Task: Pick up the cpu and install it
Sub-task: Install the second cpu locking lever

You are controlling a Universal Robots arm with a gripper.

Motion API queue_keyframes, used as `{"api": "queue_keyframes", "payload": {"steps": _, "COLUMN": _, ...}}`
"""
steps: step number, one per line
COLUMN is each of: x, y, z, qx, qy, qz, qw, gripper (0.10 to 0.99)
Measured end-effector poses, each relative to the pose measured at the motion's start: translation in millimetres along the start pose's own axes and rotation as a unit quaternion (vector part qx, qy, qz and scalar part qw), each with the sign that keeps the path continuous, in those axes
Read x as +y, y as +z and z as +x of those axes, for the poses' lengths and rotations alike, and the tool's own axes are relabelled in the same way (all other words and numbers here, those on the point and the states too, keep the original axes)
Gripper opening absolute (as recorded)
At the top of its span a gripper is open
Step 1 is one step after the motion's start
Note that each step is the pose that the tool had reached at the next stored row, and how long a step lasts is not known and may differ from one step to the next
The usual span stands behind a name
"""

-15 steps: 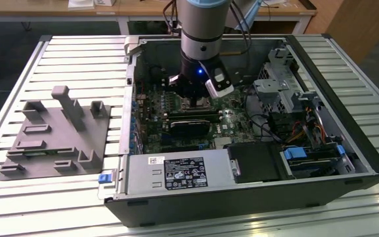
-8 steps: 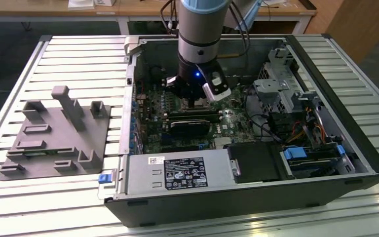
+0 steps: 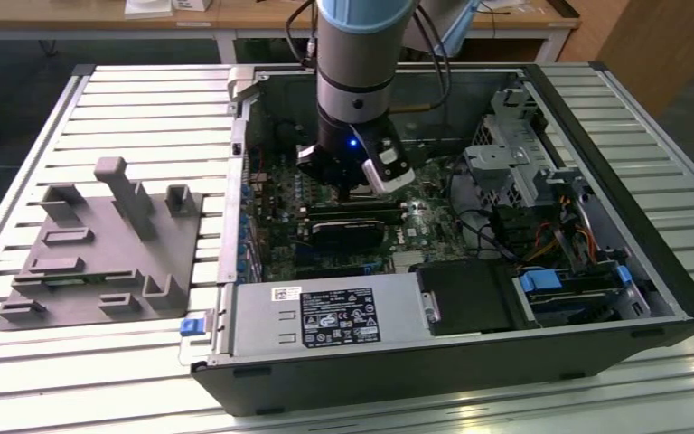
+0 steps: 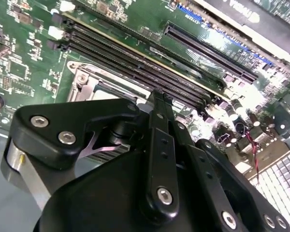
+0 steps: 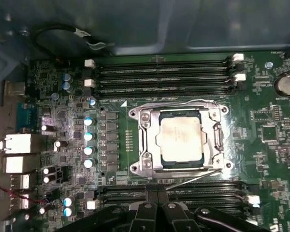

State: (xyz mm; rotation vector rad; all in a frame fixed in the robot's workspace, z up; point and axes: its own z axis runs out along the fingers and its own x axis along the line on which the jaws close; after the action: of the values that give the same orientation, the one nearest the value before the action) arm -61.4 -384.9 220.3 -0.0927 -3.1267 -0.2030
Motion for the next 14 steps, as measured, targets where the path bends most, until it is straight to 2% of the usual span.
{"api": "queue_keyframes", "payload": {"steps": 5, "x": -1.0, "y": 6.8, "z": 0.7, "qx": 0.0004, "qy": 0.0, "qz": -0.0061, "qw": 1.0, "gripper": 0.106}}
{"api": "queue_keyframes", "payload": {"steps": 8, "x": -2.0, "y": 9.0, "z": 1.7, "qx": 0.0007, "qy": 0.0, "qz": -0.0123, "qw": 0.9999, "gripper": 0.106}}
{"api": "queue_keyframes", "payload": {"steps": 14, "x": -6.7, "y": 11.2, "z": 6.4, "qx": 0.0007, "qy": 0.0, "qz": -0.0189, "qw": 0.9998, "gripper": 0.106}}
